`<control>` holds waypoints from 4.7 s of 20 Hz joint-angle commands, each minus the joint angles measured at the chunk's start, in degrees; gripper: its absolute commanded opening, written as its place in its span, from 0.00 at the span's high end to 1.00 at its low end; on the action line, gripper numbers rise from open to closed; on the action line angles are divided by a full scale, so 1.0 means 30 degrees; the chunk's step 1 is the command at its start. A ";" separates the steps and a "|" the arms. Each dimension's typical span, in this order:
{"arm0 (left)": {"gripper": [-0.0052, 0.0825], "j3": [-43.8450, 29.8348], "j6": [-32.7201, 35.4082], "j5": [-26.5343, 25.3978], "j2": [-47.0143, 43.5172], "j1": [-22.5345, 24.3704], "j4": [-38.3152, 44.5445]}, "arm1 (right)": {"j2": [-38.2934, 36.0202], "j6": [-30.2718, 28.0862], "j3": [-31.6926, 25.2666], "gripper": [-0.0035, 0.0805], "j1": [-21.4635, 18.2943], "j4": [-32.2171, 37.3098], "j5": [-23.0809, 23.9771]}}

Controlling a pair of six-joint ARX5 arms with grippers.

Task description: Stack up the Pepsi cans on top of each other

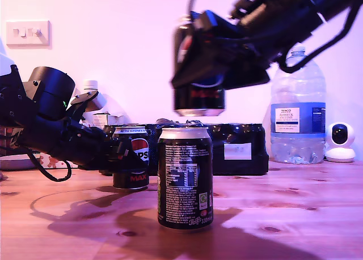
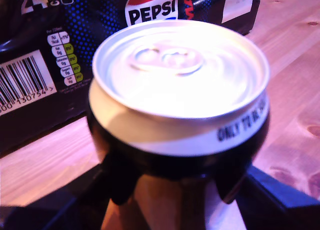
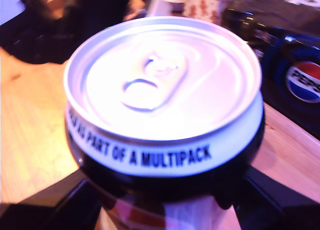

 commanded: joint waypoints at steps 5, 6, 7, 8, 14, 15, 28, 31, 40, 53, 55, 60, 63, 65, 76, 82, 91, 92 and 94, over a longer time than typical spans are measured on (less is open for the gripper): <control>0.50 0.0080 0.0000 0.0073 0.0408 -0.0058 0.0015 | -0.0372 -0.0117 0.0714 0.56 0.0102 -0.0029 0.0109; 0.50 0.0080 0.0000 0.0073 0.0408 -0.0058 0.0022 | -0.0284 -0.0117 0.0714 0.56 0.0102 0.0095 0.0087; 0.50 0.0080 0.0000 0.0073 0.0408 -0.0058 0.0015 | -0.0175 -0.0124 0.0714 0.56 0.0109 0.0189 0.0044; 0.50 0.0080 0.0007 0.0073 0.0408 -0.0058 0.0015 | -0.0066 -0.0109 0.0714 0.56 0.0189 0.0204 -0.0095; 0.50 0.0080 0.0007 0.0066 0.0408 -0.0058 0.0007 | 0.0095 -0.0466 0.0714 0.56 0.1137 0.0998 -0.0015; 0.50 0.0080 0.0007 0.0073 0.0408 -0.0058 0.0007 | 0.0211 -0.0466 0.0714 0.56 0.1129 0.0991 -0.0007; 0.50 0.0080 0.0007 0.0066 0.0408 -0.0051 0.0007 | 0.0576 0.0146 -0.0423 0.56 0.1341 0.2441 0.0175; 0.50 0.0080 0.0007 0.0066 0.0408 -0.0058 0.0022 | 0.0590 0.0255 -0.0597 0.56 0.1348 0.2506 0.0204; 0.50 0.0080 0.0007 0.0066 0.0408 -0.0051 0.0015 | 0.0903 0.0605 -0.1749 0.56 0.1341 0.3730 0.0597; 0.50 0.0080 0.0007 0.0073 0.0408 -0.0058 0.0015 | 0.0940 0.1202 -0.1712 0.55 0.1348 0.3053 0.0554; 0.50 0.0080 0.0007 0.0073 0.0408 -0.0058 0.0007 | 0.0940 0.1428 -0.1698 0.43 0.1348 0.3060 0.0641; 0.50 0.0080 0.0007 0.0066 0.0408 -0.0058 0.0015 | 0.0940 0.1523 -0.1297 0.35 0.1348 0.2652 0.0583; 0.50 0.0080 0.0007 0.0066 0.0408 -0.0051 0.0015 | 0.0940 0.1508 -0.0641 0.33 0.1348 0.1384 0.0612; 0.50 0.0080 0.0007 0.0066 0.0408 -0.0058 0.0007 | 0.0940 0.1523 -0.0488 0.33 0.1348 0.0969 0.0612; 0.50 0.0080 0.0015 0.0073 0.0408 -0.0051 0.0007 | 0.0903 0.1537 -0.0452 0.19 0.1348 0.0903 0.0619; 0.50 0.0080 0.0015 0.0066 0.0408 -0.0051 0.0007 | 0.0612 0.1545 -0.0444 0.19 0.1494 0.0940 0.0539; 0.50 0.0080 0.0015 0.0073 0.0408 -0.0058 0.0007 | -0.0109 0.1450 -0.0321 0.19 0.1719 0.0801 0.0634; 0.50 0.0080 0.0015 0.0073 0.0408 -0.0058 0.0007 | -0.0109 0.1413 -0.0321 0.19 0.1719 0.0627 0.0627; 0.50 0.0080 0.0007 0.0073 0.0408 -0.0058 0.0007 | -0.0109 0.1246 -0.0321 0.19 0.1719 0.0073 0.0627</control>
